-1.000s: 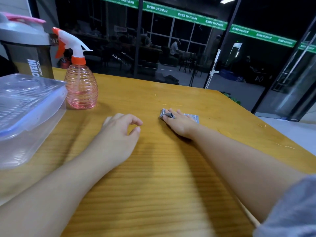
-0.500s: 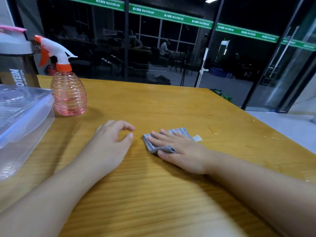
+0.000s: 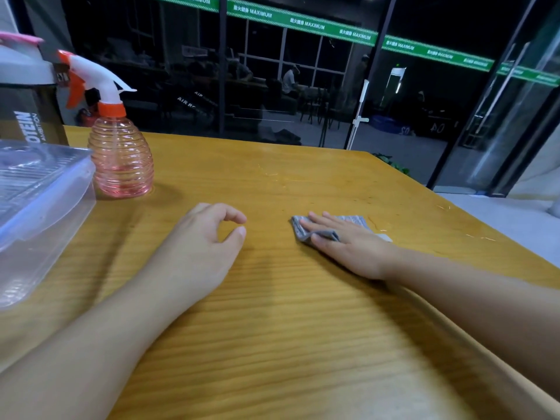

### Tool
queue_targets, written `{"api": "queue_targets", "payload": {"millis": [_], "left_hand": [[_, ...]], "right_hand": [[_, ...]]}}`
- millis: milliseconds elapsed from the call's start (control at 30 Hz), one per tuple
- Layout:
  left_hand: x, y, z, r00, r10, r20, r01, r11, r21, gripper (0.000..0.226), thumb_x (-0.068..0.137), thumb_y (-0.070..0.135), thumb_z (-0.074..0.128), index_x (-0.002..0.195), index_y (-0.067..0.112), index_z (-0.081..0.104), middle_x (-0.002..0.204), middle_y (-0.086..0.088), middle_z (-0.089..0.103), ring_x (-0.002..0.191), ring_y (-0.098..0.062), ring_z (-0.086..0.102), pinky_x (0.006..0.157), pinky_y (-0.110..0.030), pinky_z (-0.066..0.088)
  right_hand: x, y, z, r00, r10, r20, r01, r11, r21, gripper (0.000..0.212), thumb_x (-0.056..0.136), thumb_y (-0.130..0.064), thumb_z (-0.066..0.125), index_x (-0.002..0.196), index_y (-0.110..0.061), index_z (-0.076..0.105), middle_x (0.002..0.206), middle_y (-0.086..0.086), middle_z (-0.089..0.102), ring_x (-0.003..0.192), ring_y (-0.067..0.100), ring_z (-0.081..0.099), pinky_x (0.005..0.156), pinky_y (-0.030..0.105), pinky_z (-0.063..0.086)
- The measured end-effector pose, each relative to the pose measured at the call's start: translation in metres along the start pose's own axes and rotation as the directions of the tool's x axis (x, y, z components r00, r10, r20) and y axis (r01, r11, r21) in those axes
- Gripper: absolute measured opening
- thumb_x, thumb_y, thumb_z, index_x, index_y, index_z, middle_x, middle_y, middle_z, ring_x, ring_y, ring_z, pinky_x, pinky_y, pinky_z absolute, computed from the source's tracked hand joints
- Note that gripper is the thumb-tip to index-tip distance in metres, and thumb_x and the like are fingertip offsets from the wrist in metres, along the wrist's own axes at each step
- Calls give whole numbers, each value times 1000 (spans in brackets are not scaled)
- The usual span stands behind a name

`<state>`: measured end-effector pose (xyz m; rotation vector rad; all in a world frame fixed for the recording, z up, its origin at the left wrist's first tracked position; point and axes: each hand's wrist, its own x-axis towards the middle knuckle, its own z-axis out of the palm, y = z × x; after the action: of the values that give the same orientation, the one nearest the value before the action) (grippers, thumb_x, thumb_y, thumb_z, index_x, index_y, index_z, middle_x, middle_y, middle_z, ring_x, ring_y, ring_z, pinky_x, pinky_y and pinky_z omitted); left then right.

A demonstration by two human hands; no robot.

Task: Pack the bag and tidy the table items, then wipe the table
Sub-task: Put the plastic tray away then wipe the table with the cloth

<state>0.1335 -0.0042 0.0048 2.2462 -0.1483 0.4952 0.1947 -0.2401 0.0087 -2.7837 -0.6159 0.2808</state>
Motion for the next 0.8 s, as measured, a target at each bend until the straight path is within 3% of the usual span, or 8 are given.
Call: {"api": "queue_targets", "payload": {"millis": [67,200,300,633,733,800], "left_hand": [[2,-2,-1,999,-17,-44,17,1000,3,12,89,24,54,97,31,58,102,13,47,101,-6,44,73,-14,25],[5,-2,-3,993,-39,-113,41,999,8,16,90,22,53,104,26,60,108,9,49,88,-9,48,67,-14,25],[8,-1,-5,989,-32,-142,33,999,3,18,91,22,52,107,23,59,109,9,47,91,-5,43,70,-11,24],[7,-1,-13,982,-25,-185,12,997,-72,8,93,26,48,92,26,56,103,3,53,98,-9,46,79,-16,28],[6,-2,-16,980,10,-198,-15,1000,-21,17,95,31,46,94,22,59,100,4,52,101,-15,50,84,-24,34],[5,-5,-19,976,67,-208,-56,997,56,34,92,43,40,98,18,62,100,4,53,103,-19,52,87,-30,38]], "right_hand": [[20,-6,-1,998,49,-29,-49,999,-23,48,99,-52,20,146,-45,15,156,-20,6,144,2,-1,116,29,1],[61,-26,3,984,161,-81,-169,981,-97,52,99,-52,14,149,-38,10,159,-11,5,146,14,0,117,39,2],[85,-49,12,980,177,-92,-187,974,-128,54,97,-54,12,149,-37,11,159,-6,5,146,20,2,116,46,5],[66,-112,39,996,-81,-24,75,980,-182,54,99,-45,19,149,-36,1,159,-6,-4,146,22,-7,117,47,-2],[51,-125,43,990,-143,-16,138,974,-182,56,98,-45,22,150,-35,3,159,-7,-1,146,20,-7,117,46,-2],[37,-133,47,982,-189,3,186,964,-191,56,99,-45,25,150,-33,6,159,-6,0,146,19,-8,118,46,-3]]}}
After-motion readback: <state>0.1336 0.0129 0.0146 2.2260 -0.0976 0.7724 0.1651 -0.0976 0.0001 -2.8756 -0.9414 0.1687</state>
